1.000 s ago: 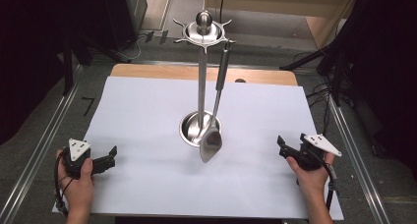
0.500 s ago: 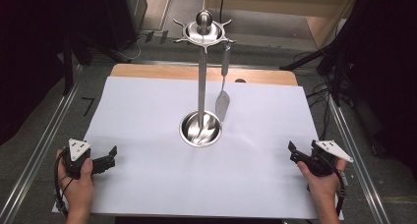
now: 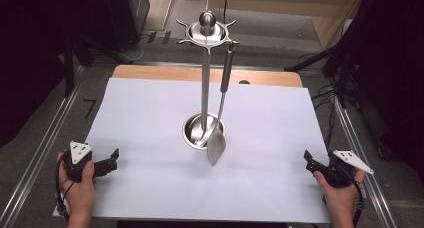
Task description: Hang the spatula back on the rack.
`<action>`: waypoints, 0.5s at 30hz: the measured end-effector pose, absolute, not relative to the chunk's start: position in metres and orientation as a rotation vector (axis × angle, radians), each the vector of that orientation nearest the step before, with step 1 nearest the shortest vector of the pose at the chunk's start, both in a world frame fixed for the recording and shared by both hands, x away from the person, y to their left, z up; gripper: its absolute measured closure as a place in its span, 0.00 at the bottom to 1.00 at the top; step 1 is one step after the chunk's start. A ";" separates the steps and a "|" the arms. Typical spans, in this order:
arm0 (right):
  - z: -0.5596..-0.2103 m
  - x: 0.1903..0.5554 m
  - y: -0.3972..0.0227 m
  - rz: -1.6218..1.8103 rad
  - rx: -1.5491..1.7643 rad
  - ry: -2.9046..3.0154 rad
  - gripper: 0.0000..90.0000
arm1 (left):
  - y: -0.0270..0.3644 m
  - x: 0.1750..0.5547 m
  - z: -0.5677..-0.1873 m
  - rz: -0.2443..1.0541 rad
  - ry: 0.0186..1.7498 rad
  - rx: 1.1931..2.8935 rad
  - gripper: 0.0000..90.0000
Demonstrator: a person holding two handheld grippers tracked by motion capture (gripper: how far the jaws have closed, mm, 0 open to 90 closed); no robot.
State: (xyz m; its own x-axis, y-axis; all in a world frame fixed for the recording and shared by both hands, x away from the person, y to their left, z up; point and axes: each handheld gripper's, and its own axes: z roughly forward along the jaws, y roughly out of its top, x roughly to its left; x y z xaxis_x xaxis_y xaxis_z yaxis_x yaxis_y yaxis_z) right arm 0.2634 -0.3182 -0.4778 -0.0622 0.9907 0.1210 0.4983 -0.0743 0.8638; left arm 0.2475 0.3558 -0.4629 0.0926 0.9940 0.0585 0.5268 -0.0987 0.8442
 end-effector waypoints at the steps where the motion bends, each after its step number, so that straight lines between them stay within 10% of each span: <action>1: -0.478 0.263 -0.320 1.065 1.621 1.607 0.16 | 0.356 0.247 -0.463 0.896 1.508 1.709 0.01; 15: -0.483 0.256 -0.326 1.016 1.628 1.614 0.16 | 0.356 0.247 -0.463 0.893 1.513 1.708 0.01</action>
State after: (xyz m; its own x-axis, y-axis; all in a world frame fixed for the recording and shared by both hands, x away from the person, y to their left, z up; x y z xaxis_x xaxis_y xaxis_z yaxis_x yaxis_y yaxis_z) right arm 0.2556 -0.3260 -0.4829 -0.0447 0.9946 0.0937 0.5141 -0.0575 0.8558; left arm 0.2475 0.3559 -0.4628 0.0898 0.9944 0.0561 0.5291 -0.0954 0.8432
